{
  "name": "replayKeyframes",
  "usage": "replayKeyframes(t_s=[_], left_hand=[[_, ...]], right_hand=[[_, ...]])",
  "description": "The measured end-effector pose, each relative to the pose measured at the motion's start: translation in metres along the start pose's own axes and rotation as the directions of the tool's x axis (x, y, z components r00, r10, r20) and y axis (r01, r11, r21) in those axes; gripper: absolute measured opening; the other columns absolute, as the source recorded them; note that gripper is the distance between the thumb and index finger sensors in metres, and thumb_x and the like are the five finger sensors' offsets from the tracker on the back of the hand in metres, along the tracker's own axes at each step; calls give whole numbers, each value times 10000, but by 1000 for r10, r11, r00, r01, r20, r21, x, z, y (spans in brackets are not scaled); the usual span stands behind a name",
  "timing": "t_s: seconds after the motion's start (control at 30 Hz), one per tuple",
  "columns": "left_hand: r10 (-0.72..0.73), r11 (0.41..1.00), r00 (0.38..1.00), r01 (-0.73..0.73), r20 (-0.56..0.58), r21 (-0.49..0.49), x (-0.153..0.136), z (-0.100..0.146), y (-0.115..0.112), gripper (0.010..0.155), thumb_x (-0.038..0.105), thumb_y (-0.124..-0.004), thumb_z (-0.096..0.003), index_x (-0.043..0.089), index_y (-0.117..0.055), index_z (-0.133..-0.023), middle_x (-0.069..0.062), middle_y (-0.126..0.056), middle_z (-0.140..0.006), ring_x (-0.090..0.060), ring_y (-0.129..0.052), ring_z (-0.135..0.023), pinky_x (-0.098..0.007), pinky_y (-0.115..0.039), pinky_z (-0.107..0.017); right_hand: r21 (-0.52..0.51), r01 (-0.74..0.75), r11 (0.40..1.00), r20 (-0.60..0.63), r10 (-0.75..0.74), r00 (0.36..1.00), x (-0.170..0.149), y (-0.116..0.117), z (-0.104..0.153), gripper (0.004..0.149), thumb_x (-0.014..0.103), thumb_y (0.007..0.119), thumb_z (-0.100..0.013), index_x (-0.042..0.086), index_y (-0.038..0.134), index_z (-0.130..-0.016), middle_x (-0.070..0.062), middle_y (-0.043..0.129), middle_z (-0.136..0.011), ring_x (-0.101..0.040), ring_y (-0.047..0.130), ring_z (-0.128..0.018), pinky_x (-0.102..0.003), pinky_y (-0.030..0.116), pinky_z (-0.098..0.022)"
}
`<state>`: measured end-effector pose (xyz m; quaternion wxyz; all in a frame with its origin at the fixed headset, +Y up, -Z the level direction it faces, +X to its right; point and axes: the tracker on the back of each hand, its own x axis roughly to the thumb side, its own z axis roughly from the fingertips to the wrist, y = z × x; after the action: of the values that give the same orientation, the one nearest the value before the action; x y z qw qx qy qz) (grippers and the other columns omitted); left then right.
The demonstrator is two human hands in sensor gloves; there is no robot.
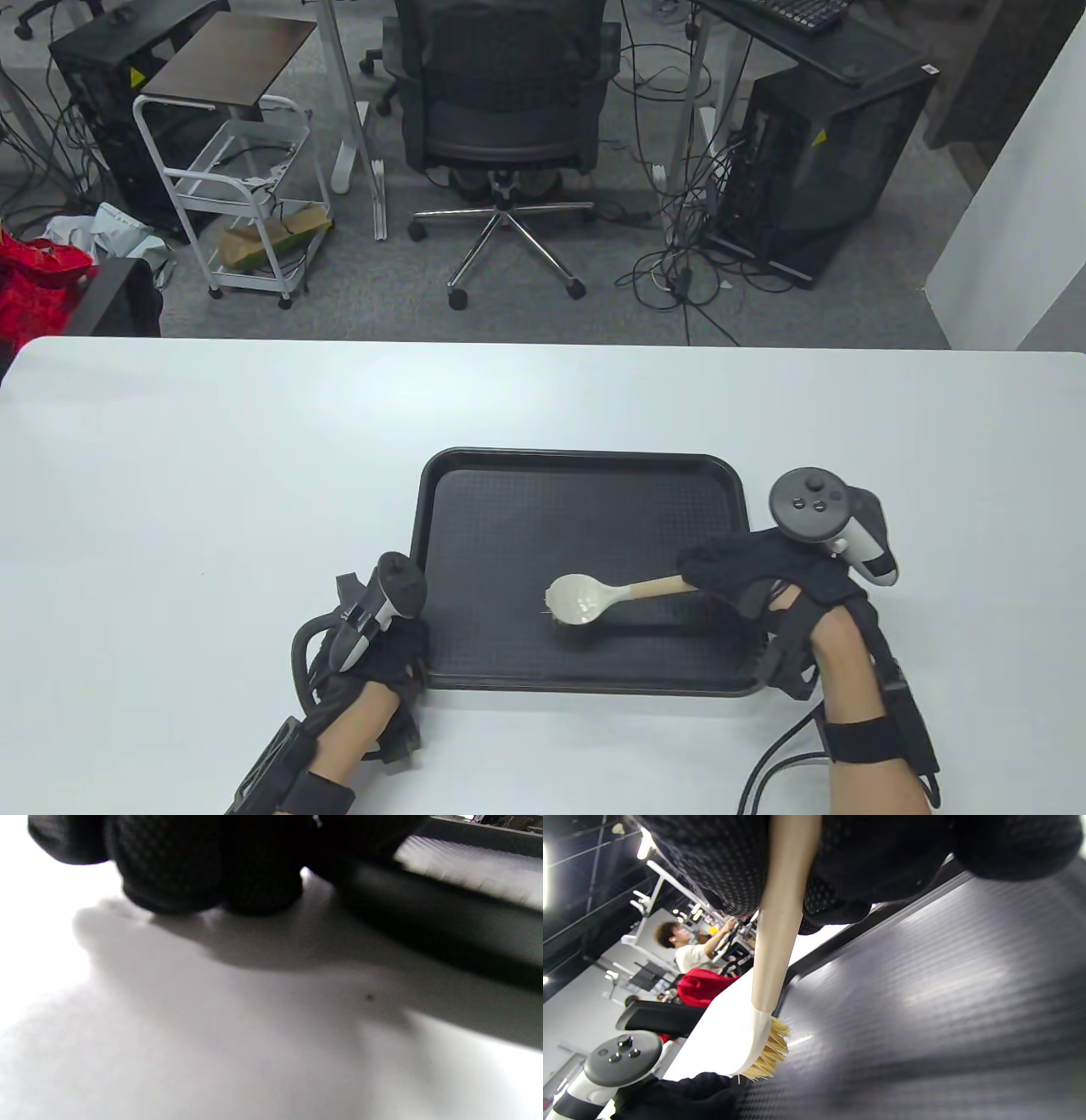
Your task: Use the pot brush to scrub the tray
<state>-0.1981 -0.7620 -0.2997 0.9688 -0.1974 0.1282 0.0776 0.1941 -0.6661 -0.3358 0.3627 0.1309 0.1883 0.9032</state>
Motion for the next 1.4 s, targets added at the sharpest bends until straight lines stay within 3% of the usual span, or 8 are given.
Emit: replayKeyframes(t_s=[0.13, 0.27, 0.43, 0.67, 1.03, 1.4], left_hand=[[1, 1000, 1000, -1, 0, 2, 0, 0, 0, 598, 486, -753, -427, 86, -680, -866, 8, -902, -629, -203, -996, -406, -494, -816, -448], [-2, 1000, 1000, 2, 1, 3, 0, 0, 0, 598, 486, -753, -426, 86, -680, -865, 9, -902, -628, -202, -997, -405, -492, -817, -448], [0, 1000, 1000, 0, 3, 2, 0, 0, 0, 598, 485, -754, -427, 85, -680, -864, 7, -902, -628, -202, -996, -405, -494, -816, -449], [2, 1000, 1000, -2, 3, 3, 0, 0, 0, 595, 484, -752, -428, 86, -681, -865, 10, -902, -628, -202, -997, -404, -494, -817, -448], [0, 1000, 1000, 0, 4, 4, 0, 0, 0, 596, 486, -751, -427, 87, -681, -864, 10, -901, -628, -202, -996, -405, -493, -816, -449], [4, 1000, 1000, -4, 4, 3, -1, 0, 0, 597, 486, -752, -425, 87, -682, -864, 9, -901, -627, -203, -995, -404, -494, -816, -449]], right_hand=[[-10, -80, 997, 43, 81, 996, 31, 41, -13, 458, 346, 876, -440, 83, 891, -814, -168, 945, -591, -287, 935, -254, -521, 793, -306], [-48, -110, 993, 56, 113, 992, 48, 65, -15, 458, 350, 873, -440, 87, 890, -815, -164, 946, -591, -285, 937, -257, -519, 795, -307], [-85, -77, 993, 55, 82, 995, 52, 89, -22, 458, 345, 872, -438, 80, 893, -810, -167, 950, -583, -285, 940, -246, -518, 799, -296], [-32, -91, 995, 56, 93, 994, 51, 111, -30, 458, 350, 861, -441, 88, 885, -816, -163, 945, -594, -289, 940, -262, -521, 795, -310], [46, -162, 986, -12, 163, 987, 45, 111, -31, 451, 359, 860, -444, 105, 889, -816, -170, 963, -568, -293, 935, -223, -525, 793, -290], [165, -231, 959, -114, 251, 961, 28, 78, -24, 455, 371, 854, -452, 122, 881, -831, -172, 955, -597, -320, 937, -251, -542, 782, -314]])
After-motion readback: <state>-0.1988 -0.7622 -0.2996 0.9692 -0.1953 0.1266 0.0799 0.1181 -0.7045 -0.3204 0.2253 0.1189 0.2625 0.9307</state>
